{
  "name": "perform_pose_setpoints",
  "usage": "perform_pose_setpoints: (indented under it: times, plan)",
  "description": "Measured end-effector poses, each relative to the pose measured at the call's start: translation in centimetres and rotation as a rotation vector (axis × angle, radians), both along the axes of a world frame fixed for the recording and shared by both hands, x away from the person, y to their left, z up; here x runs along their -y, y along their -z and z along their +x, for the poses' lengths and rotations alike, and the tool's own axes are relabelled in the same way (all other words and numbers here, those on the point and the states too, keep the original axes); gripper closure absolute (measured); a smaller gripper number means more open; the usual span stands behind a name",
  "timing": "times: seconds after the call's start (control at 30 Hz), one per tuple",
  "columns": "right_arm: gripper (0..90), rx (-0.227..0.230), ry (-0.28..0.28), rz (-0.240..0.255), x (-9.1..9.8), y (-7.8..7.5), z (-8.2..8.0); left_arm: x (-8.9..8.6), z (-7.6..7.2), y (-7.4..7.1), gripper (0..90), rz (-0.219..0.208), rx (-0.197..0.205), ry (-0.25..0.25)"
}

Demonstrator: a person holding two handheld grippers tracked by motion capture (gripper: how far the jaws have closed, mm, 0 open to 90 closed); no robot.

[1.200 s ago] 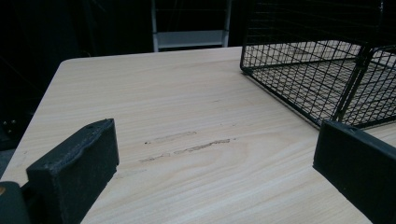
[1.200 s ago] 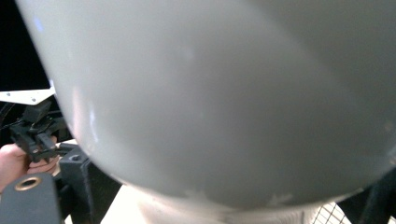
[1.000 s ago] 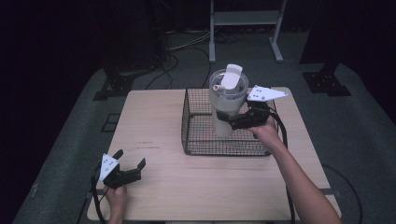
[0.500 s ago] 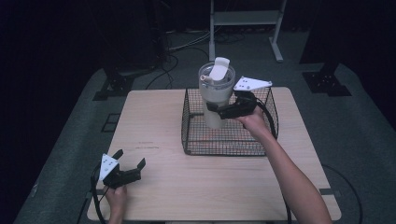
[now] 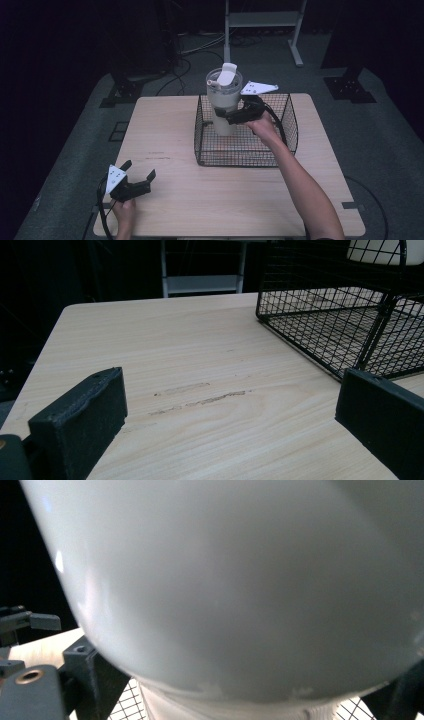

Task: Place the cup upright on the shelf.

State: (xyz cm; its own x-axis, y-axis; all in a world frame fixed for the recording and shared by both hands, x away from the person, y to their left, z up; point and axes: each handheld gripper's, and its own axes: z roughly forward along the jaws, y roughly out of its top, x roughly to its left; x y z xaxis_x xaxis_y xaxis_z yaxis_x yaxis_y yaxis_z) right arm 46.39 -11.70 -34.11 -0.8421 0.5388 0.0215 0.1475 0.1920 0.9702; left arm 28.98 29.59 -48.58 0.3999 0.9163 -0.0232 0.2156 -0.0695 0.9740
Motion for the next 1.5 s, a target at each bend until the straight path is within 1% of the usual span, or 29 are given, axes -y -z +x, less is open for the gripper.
perform_pose_setpoints:
  times: [0.27, 0.47, 0.57, 0.67, 0.83, 1.03, 1.17, 1.2, 1.37, 1.43, 1.5]
  plan:
    - [8.9, -0.02, -0.006, -0.024, -0.7, 1.3, 1.1, 0.0, 0.0, 0.0, 0.0, 0.001, 0.0, 0.001]
    - [8.9, -0.049, 0.001, -0.05, -1.2, 2.7, 2.0, -0.1, 0.0, 0.0, 0.0, -0.001, 0.0, 0.003]
    - [8.8, -0.052, 0.01, -0.055, -1.4, 3.3, 2.4, -0.1, 0.0, 0.0, 0.0, -0.001, 0.0, 0.005]
    - [8.8, -0.056, 0.003, -0.059, -1.6, 3.9, 2.8, -0.1, 0.0, 0.0, 0.0, -0.001, 0.002, 0.004]
    - [8.8, -0.074, -0.014, -0.062, -1.9, 4.8, 3.3, -0.1, 0.0, 0.0, 0.0, -0.003, 0.003, 0.005]
    - [8.8, -0.093, -0.026, -0.064, -2.1, 5.6, 3.8, -0.1, 0.0, 0.0, 0.0, -0.003, 0.004, 0.006]
    - [8.8, -0.098, -0.024, -0.076, -2.2, 6.1, 4.1, -0.1, 0.0, 0.0, 0.0, -0.003, 0.005, 0.006]
    - [8.8, -0.105, -0.024, -0.083, -2.3, 6.2, 4.1, -0.1, 0.0, 0.0, 0.0, -0.002, 0.005, 0.007]
    - [8.8, -0.122, -0.04, -0.111, -2.2, 6.9, 4.4, -0.1, 0.0, 0.0, 0.0, -0.005, 0.002, 0.007]
    - [8.7, -0.134, -0.051, -0.114, -2.1, 7.2, 4.6, -0.1, 0.0, 0.0, 0.0, -0.007, 0.003, 0.007]
    - [8.7, -0.136, -0.057, -0.114, -2.0, 7.5, 4.7, -0.1, 0.0, 0.0, 0.0, -0.01, 0.003, 0.007]
